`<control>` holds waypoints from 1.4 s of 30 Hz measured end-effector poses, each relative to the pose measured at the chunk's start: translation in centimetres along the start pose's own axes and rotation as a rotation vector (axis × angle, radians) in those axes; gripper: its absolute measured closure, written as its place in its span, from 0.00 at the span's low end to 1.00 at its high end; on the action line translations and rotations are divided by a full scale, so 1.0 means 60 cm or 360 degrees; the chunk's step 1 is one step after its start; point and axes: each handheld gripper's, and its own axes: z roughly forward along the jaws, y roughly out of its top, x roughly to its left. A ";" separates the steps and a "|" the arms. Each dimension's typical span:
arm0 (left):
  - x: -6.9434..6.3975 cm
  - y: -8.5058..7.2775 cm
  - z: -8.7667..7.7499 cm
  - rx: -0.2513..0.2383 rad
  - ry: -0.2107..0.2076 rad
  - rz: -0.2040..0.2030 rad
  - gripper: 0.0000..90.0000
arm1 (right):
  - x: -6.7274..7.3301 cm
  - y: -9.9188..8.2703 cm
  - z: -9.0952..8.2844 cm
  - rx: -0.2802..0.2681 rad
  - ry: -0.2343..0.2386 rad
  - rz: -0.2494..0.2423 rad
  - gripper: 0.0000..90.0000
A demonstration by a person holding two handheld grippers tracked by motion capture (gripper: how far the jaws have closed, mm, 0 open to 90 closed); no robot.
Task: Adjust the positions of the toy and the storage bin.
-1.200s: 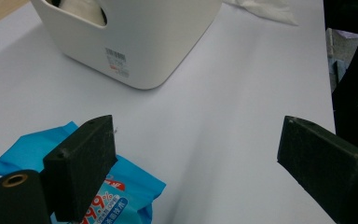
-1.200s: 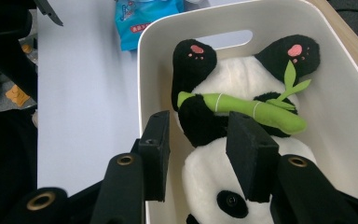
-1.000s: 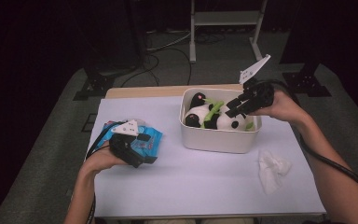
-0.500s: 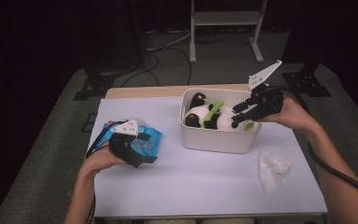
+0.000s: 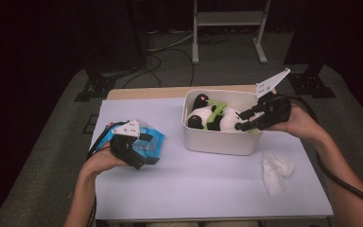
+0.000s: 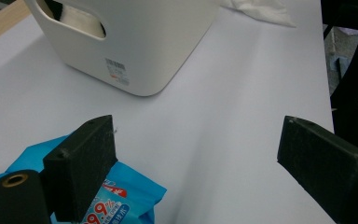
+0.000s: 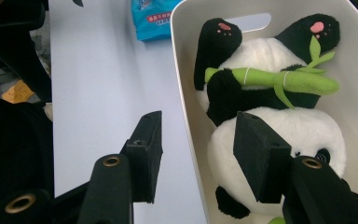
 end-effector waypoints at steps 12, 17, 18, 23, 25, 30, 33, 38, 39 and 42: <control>-0.004 0.003 -0.005 -0.0014 0.0001 0.0004 0.12 | 0.009 -0.021 -0.006 -0.0025 -0.0008 0.0029 0.56; -0.007 0.011 -0.002 -0.0034 -0.0010 0.0010 0.12 | 0.016 -0.032 -0.008 -0.0038 -0.0006 0.0042 0.56; -0.008 0.011 0.000 -0.0033 -0.0014 0.0009 0.12 | 0.017 -0.036 -0.009 -0.0046 -0.0004 0.0048 0.56; -0.006 0.012 0.006 -0.0011 -0.0015 0.0018 0.12 | 0.024 -0.059 -0.013 -0.0054 -0.0010 0.0079 0.56; -0.007 0.011 0.008 -0.0008 -0.0021 0.0014 0.12 | 0.027 -0.069 -0.015 -0.0064 -0.0016 0.0107 0.56; -0.007 0.009 0.007 -0.0003 -0.0023 0.0019 0.12 | 0.035 -0.087 -0.022 -0.0084 -0.0027 0.0126 0.56; -0.009 0.010 0.005 -0.0005 -0.0020 0.0018 0.12 | 0.041 -0.093 -0.026 -0.0088 -0.0036 0.0126 0.55; -0.010 0.012 0.004 -0.0015 -0.0024 0.0024 0.12 | 0.045 -0.102 -0.026 -0.0085 -0.0042 0.0140 0.55; -0.010 0.012 0.004 -0.0017 -0.0027 0.0025 0.12 | 0.044 -0.103 -0.026 -0.0084 -0.0040 0.0146 0.55; -0.008 0.010 0.008 -0.0007 -0.0033 0.0018 0.12 | 0.044 -0.106 -0.022 -0.0088 -0.0033 0.0147 0.54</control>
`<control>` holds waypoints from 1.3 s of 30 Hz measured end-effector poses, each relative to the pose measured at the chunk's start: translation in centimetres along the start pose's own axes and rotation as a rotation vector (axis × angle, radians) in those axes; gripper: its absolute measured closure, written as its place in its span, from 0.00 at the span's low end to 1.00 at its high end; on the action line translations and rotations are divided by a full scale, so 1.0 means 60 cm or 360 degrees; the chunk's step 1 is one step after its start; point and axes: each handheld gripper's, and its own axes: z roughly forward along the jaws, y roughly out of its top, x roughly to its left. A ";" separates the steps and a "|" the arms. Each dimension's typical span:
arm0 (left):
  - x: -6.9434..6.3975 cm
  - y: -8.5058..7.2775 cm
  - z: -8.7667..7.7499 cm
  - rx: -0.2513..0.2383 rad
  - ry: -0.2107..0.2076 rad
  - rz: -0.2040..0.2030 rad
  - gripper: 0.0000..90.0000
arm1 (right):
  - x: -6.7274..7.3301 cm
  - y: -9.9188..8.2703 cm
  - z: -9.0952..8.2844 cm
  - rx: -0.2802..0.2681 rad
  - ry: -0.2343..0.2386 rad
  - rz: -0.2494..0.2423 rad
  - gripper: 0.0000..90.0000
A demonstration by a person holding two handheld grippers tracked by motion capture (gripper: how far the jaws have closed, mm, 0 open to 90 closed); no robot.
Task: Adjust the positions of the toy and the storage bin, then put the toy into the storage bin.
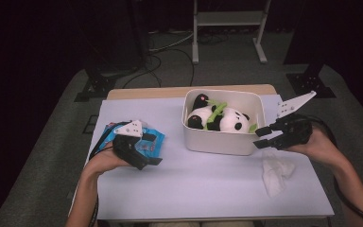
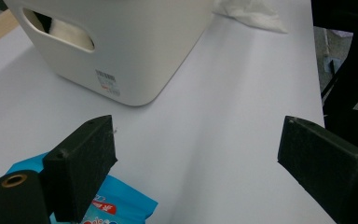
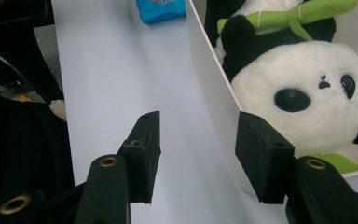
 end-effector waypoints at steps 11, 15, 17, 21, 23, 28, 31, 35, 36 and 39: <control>-0.002 -0.002 0.000 0.0002 0.0001 -0.0007 0.12 | 0.001 -0.022 0.005 -0.0003 0.0004 0.0034 0.54; -0.004 -0.002 -0.002 -0.0007 -0.0001 0.0000 0.12 | 0.006 -0.033 0.007 0.0003 0.0002 0.0047 0.54; -0.004 -0.003 -0.003 -0.0012 -0.0001 -0.0006 0.12 | 0.006 -0.040 0.007 -0.0002 0.0002 0.0063 0.54; -0.003 -0.006 -0.004 -0.0003 0.0007 -0.0010 0.12 | 0.005 -0.055 0.007 -0.0001 -0.0002 0.0090 0.54; -0.003 -0.007 -0.005 -0.0005 0.0012 -0.0009 0.12 | 0.004 -0.063 0.007 -0.0003 0.0001 0.0105 0.54; -0.003 -0.011 -0.009 0.0001 0.0024 -0.0023 0.12 | 0.004 -0.084 0.010 -0.0008 0.0000 0.0139 0.54; -0.004 -0.012 -0.009 0.0008 0.0028 -0.0023 0.12 | 0.006 -0.097 0.013 -0.0014 0.0008 0.0156 0.53; -0.007 -0.009 -0.011 0.0011 0.0043 -0.0020 0.12 | 0.009 -0.113 0.017 -0.0009 0.0017 0.0174 0.53; -0.009 -0.008 -0.011 0.0003 0.0039 -0.0015 0.12 | 0.010 -0.116 0.018 -0.0014 0.0018 0.0183 0.53; -0.010 -0.008 -0.013 -0.0004 0.0033 -0.0006 0.12 | 0.015 -0.126 0.021 -0.0013 0.0022 0.0194 0.53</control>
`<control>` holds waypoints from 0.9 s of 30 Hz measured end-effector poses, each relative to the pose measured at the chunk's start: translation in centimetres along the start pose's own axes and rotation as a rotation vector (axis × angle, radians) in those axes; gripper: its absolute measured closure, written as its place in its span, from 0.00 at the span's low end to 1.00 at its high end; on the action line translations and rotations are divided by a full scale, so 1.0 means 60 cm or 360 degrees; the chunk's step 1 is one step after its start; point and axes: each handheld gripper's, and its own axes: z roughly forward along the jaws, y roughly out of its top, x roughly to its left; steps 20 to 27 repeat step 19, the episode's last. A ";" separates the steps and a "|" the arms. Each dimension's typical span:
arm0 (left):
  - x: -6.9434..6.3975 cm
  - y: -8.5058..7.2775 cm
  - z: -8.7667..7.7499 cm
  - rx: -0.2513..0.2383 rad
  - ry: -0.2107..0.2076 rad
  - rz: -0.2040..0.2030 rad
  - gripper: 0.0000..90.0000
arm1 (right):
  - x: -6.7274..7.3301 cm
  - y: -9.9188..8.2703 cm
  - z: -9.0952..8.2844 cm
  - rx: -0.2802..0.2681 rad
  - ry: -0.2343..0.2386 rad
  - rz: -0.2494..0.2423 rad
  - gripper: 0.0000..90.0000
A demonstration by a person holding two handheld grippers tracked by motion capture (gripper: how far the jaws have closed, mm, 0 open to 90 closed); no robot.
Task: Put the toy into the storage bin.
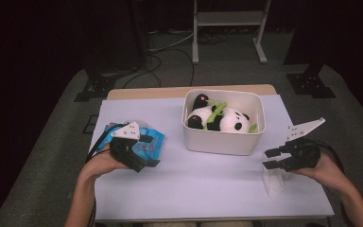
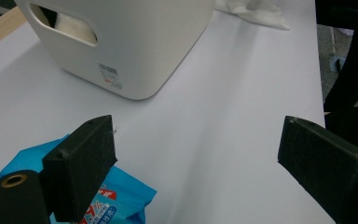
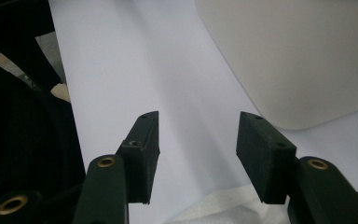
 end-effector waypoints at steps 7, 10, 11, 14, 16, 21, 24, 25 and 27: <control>0.004 -0.002 -0.001 -0.0005 0.0003 -0.0008 0.12 | 0.002 -0.020 0.006 -0.0006 0.0006 0.0037 0.53; 0.004 -0.001 0.000 -0.0002 0.0002 -0.0006 0.12 | 0.002 -0.025 0.006 -0.0007 0.0001 0.0046 0.53; 0.004 0.000 0.000 -0.0003 0.0001 -0.0002 0.12 | 0.002 -0.027 0.006 -0.0015 0.0008 0.0051 0.53; 0.003 0.001 0.000 -0.0010 -0.0001 -0.0004 0.12 | 0.004 -0.031 0.005 -0.0023 0.0003 0.0055 0.52; 0.003 0.002 0.003 -0.0003 -0.0007 -0.0001 0.12 | 0.004 -0.034 0.005 -0.0026 -0.0001 0.0062 0.52; 0.002 0.003 0.006 0.0004 -0.0010 0.0004 0.12 | 0.006 -0.037 0.003 -0.0031 -0.0002 0.0066 0.51; 0.002 0.003 0.006 0.0004 -0.0010 0.0004 0.12 | 0.006 -0.037 0.003 -0.0031 -0.0002 0.0066 0.51; 0.002 0.003 0.006 0.0004 -0.0010 0.0004 0.12 | 0.006 -0.037 0.003 -0.0031 -0.0002 0.0066 0.51; 0.002 0.003 0.006 0.0004 -0.0010 0.0004 0.12 | 0.006 -0.037 0.003 -0.0031 -0.0002 0.0066 0.51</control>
